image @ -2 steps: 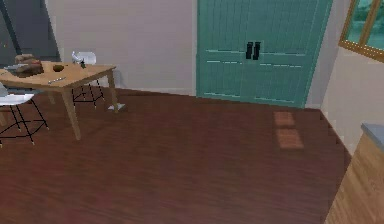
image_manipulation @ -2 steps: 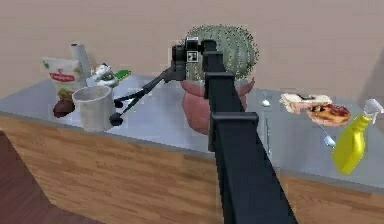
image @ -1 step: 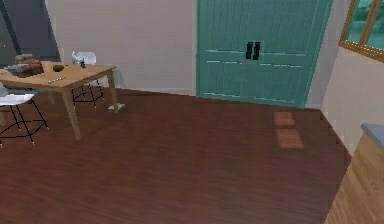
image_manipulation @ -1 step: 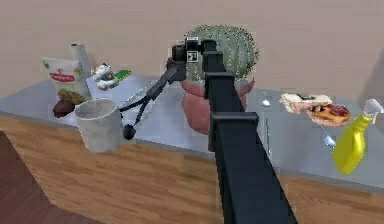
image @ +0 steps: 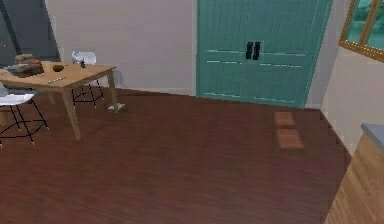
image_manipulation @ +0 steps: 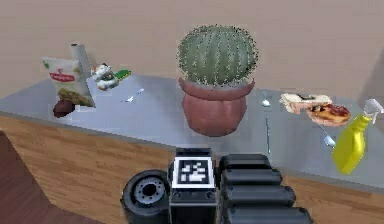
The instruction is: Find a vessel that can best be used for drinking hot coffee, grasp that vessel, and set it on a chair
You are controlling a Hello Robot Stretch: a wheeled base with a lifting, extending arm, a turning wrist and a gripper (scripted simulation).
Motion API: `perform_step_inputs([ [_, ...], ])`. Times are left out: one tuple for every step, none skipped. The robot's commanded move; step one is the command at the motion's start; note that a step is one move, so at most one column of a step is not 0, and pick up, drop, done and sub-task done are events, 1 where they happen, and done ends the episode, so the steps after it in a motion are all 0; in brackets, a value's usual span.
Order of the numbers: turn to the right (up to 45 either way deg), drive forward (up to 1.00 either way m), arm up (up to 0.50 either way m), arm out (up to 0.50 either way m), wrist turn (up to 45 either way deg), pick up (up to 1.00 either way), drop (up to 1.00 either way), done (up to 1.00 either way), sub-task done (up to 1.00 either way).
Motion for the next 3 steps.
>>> perform_step_inputs([
  [-45.0,0.00,0.00,0.00,0.0,0.00,0.00,0.00,0.00],
  [-27.0,0.00,0.00,0.00,0.0,0.00,0.00,0.00,0.00],
  [0.0,1.00,0.00,0.00,0.0,0.00,0.00,0.00,0.00],
])
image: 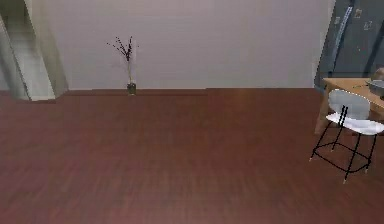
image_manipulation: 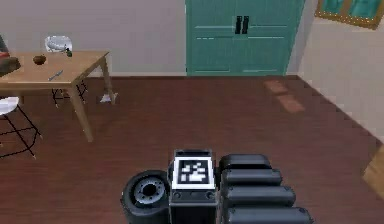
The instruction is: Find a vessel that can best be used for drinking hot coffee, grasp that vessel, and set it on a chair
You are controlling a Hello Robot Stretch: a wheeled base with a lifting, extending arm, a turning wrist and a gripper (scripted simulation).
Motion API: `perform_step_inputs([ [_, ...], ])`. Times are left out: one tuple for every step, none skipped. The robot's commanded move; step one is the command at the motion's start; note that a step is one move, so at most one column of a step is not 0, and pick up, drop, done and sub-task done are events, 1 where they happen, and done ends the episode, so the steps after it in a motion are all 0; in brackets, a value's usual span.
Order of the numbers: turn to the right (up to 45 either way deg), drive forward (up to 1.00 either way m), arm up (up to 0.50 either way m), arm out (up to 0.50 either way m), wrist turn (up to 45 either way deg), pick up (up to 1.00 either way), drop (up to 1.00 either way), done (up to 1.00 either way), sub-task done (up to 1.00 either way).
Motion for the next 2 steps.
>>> perform_step_inputs([
  [-15.0,0.00,0.00,0.00,0.0,0.00,0.00,0.00,0.00],
  [0.0,0.10,0.00,0.00,0.0,0.00,0.00,0.00,0.00],
])
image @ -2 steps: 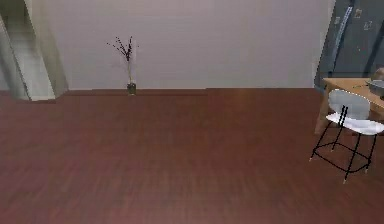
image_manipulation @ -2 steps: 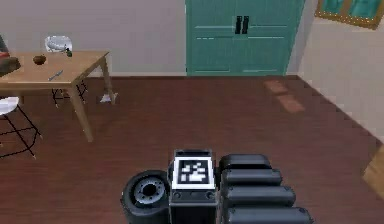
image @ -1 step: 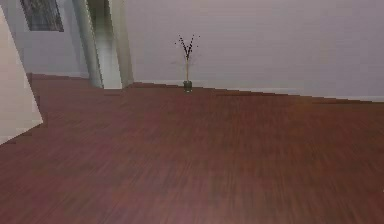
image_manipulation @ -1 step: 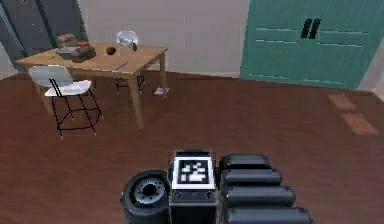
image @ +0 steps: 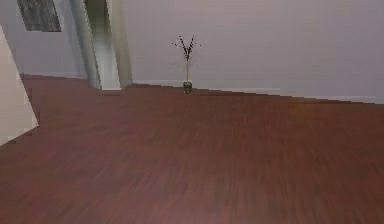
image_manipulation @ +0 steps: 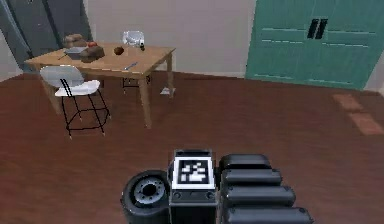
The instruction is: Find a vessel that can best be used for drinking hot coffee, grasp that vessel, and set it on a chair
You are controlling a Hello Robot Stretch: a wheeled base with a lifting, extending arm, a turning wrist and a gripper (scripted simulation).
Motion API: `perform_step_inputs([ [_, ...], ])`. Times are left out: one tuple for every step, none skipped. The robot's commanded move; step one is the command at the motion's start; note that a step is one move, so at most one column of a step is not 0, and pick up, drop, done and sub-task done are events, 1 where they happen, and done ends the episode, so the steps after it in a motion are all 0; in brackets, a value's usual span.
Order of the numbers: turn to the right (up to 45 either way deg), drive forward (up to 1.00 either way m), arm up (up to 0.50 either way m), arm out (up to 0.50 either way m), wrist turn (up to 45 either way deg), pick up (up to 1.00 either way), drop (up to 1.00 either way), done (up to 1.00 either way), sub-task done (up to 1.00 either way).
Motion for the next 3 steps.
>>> perform_step_inputs([
  [-27.0,0.00,0.00,0.00,0.0,0.00,0.00,0.00,0.00],
  [0.0,0.45,0.00,0.00,0.0,0.00,0.00,0.00,0.00],
  [-36.0,0.00,0.00,0.00,0.0,0.00,0.00,0.00,0.00],
])
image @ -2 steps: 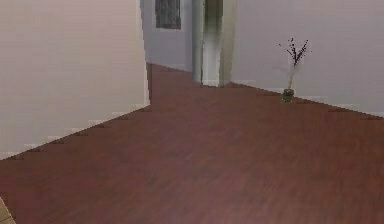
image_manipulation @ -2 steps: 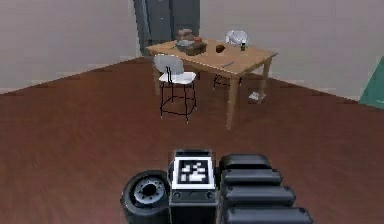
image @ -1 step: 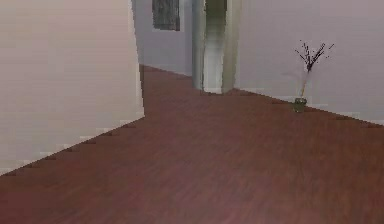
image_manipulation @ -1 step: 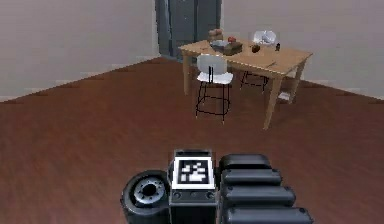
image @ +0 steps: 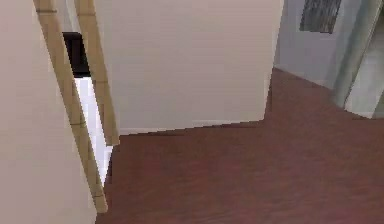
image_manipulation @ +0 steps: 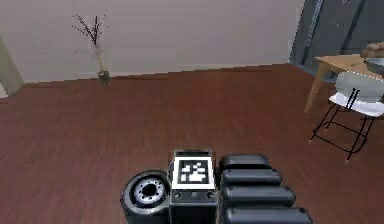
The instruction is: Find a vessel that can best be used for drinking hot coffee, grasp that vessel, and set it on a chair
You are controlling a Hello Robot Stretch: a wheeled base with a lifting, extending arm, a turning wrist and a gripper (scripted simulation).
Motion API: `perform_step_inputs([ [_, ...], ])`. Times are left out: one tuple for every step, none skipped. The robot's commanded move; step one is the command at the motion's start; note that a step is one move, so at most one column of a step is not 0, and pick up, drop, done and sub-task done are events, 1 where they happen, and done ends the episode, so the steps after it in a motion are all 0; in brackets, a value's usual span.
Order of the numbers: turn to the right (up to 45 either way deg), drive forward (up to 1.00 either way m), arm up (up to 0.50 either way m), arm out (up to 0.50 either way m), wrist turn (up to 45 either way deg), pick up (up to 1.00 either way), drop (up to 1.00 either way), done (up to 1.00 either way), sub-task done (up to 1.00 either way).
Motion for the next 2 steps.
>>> perform_step_inputs([
  [0.0,1.00,0.00,0.00,0.0,0.00,0.00,0.00,0.00],
  [-9.0,0.00,0.00,0.00,0.0,0.00,0.00,0.00,0.00],
])
